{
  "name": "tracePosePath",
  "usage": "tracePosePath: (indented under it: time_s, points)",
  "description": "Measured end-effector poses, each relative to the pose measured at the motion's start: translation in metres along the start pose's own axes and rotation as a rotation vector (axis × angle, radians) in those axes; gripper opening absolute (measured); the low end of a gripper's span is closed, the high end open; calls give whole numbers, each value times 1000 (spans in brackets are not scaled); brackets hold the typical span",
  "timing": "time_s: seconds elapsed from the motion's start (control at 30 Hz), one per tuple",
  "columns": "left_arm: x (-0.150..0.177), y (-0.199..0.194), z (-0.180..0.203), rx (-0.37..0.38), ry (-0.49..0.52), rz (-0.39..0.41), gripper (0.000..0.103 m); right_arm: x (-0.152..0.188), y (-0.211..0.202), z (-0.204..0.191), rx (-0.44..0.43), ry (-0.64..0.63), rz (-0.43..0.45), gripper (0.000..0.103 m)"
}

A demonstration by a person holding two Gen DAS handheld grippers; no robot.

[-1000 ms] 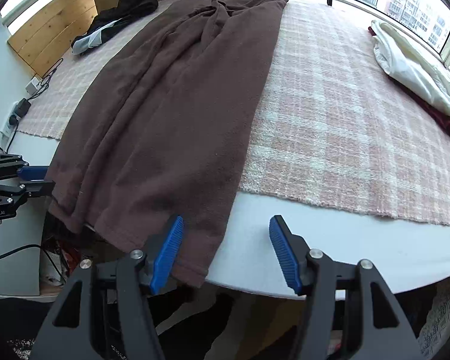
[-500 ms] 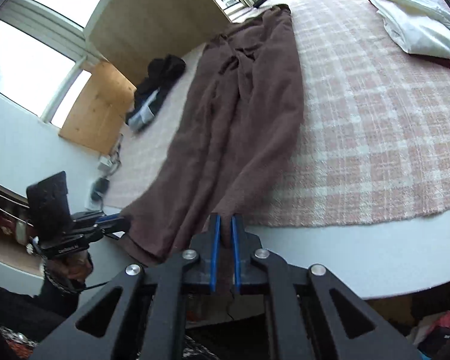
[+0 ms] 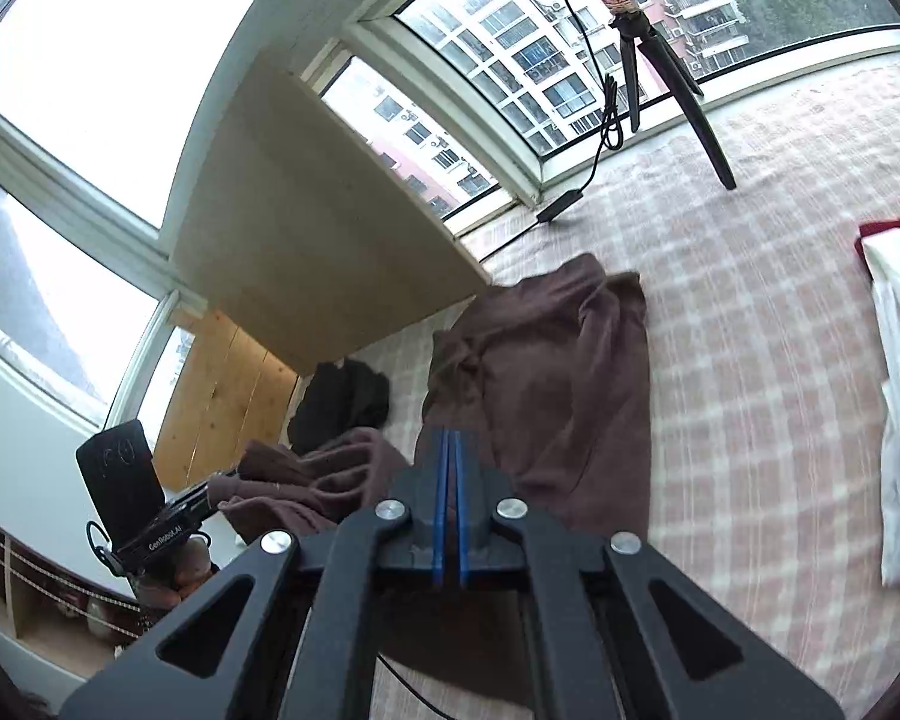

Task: Fold clothes
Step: 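Lift the hem end with both grippers and fold it over the strip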

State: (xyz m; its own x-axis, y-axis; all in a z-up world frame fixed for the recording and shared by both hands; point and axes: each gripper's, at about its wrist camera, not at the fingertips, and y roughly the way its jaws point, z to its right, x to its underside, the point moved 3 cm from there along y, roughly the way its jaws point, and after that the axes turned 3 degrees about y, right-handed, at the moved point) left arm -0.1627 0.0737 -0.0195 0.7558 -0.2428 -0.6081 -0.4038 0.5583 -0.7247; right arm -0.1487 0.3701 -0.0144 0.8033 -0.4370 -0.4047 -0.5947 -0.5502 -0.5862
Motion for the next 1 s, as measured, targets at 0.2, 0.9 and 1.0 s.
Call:
tracePosePath:
  time_s: [0.2, 0.9, 1.0]
  points:
    - [-18, 123, -62, -101, -142, -258, 10, -79, 93, 68, 141, -4, -94, 6]
    - [-7, 118, -28, -98, 363, -162, 22, -23, 129, 88, 240, -137, -308, 50]
    - [-9, 120, -27, -52, 341, -172, 17, -22, 123, 77, 272, -201, -263, 26]
